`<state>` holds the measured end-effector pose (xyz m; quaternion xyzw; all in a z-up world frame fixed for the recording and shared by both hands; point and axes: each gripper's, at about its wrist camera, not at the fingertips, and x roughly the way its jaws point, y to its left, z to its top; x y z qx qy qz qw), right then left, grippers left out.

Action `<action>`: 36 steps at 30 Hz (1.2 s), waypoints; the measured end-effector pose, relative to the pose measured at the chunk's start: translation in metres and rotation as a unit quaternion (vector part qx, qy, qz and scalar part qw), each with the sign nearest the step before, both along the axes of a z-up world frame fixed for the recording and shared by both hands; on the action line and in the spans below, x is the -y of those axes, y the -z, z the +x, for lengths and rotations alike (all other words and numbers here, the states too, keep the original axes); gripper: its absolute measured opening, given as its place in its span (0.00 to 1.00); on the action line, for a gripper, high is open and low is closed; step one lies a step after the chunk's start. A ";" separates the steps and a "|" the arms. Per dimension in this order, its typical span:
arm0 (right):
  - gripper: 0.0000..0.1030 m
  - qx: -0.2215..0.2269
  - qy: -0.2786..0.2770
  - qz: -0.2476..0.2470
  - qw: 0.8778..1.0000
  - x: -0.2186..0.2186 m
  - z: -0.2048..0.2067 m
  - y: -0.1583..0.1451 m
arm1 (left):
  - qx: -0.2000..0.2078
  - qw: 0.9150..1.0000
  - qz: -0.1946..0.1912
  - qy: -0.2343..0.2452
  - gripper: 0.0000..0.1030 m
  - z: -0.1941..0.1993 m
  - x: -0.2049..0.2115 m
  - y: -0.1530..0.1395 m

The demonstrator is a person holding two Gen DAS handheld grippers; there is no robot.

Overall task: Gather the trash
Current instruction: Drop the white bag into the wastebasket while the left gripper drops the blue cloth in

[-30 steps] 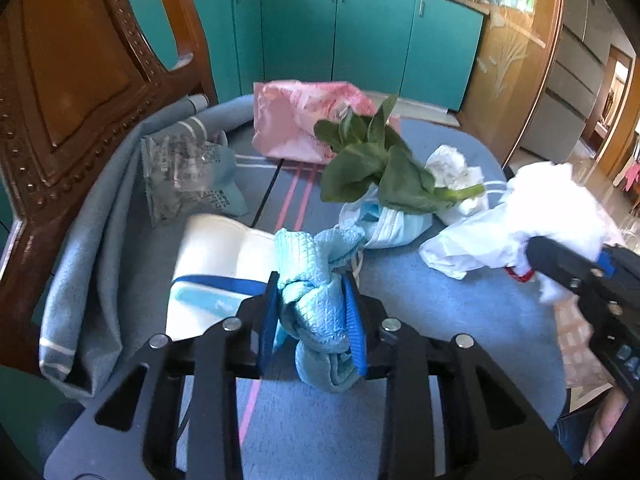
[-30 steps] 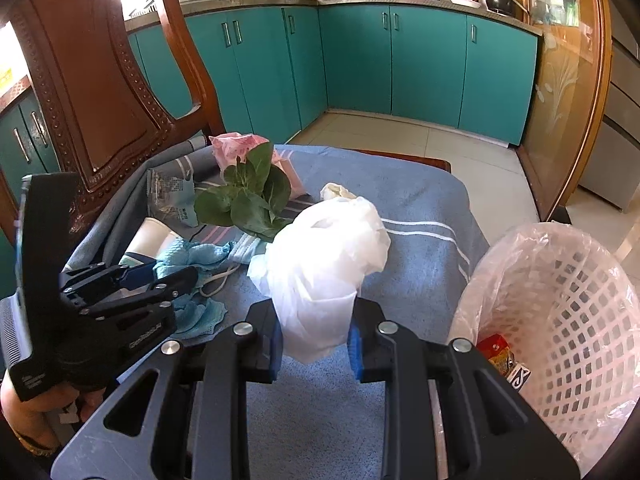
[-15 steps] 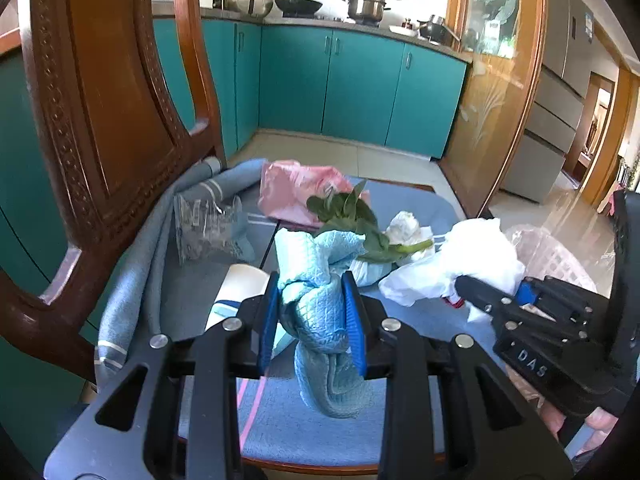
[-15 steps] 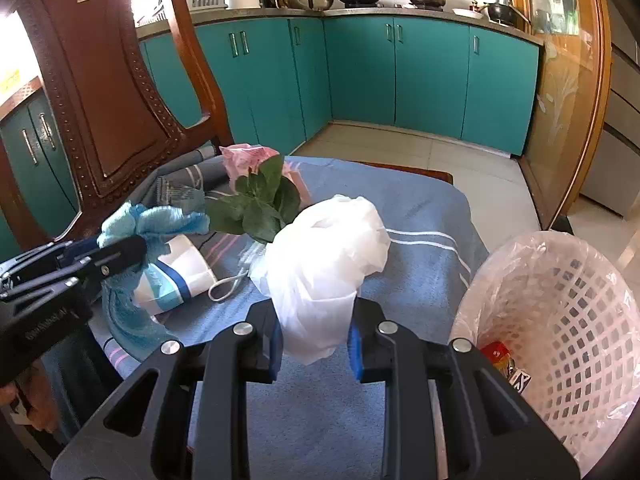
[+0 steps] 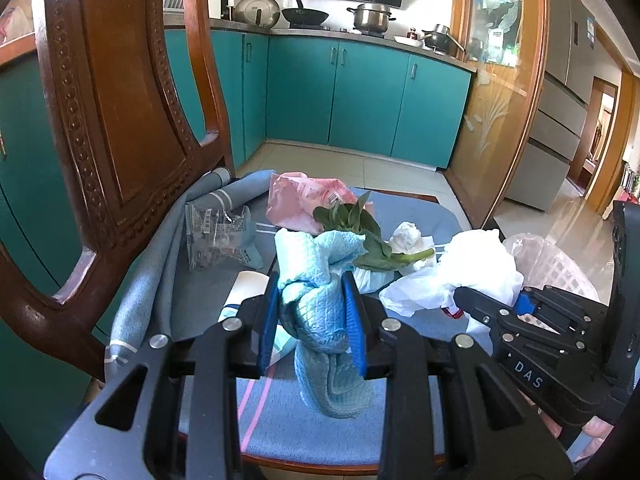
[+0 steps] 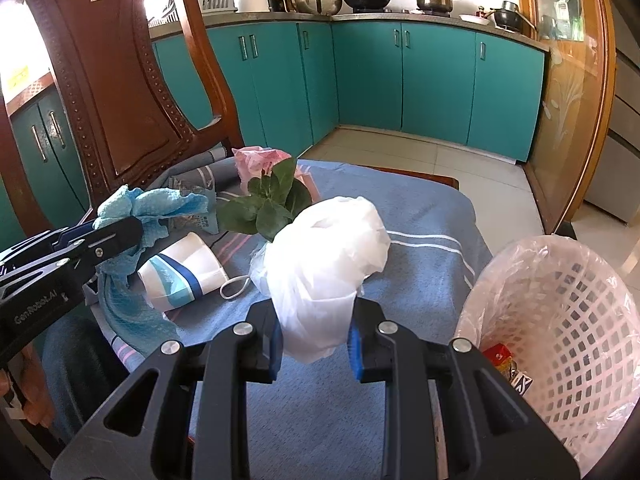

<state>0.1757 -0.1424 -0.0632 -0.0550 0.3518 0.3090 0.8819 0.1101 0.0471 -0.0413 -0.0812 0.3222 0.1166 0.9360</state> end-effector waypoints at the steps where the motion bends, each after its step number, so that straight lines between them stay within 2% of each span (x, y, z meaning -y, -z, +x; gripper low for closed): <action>1: 0.26 0.000 -0.001 0.000 1.000 0.000 0.000 0.000 | 0.000 1.000 -0.001 0.000 0.31 0.000 0.000 0.001; 15: 0.25 0.010 0.001 0.011 1.000 0.009 -0.002 -0.007 | -0.004 1.000 -0.008 -0.002 0.31 -0.002 -0.004 0.002; 18: 0.25 0.017 0.017 0.020 1.000 0.027 -0.001 -0.013 | -0.007 1.000 -0.010 0.011 0.31 0.000 0.003 0.005; 23: 0.26 0.025 0.082 0.035 0.996 0.079 0.006 -0.022 | -0.018 0.998 -0.016 0.050 0.31 0.014 0.027 0.013; 28: 0.26 0.009 0.177 0.048 0.983 0.145 0.018 -0.020 | -0.010 0.994 -0.031 0.108 0.31 0.032 0.065 0.006; 32: 0.26 -0.031 0.283 0.038 0.958 0.195 0.034 -0.008 | -0.006 0.983 -0.063 0.172 0.31 0.051 0.104 0.002; 36: 0.26 -0.067 0.317 0.047 0.945 0.216 0.043 0.002 | -0.007 0.972 -0.087 0.217 0.31 0.064 0.138 -0.002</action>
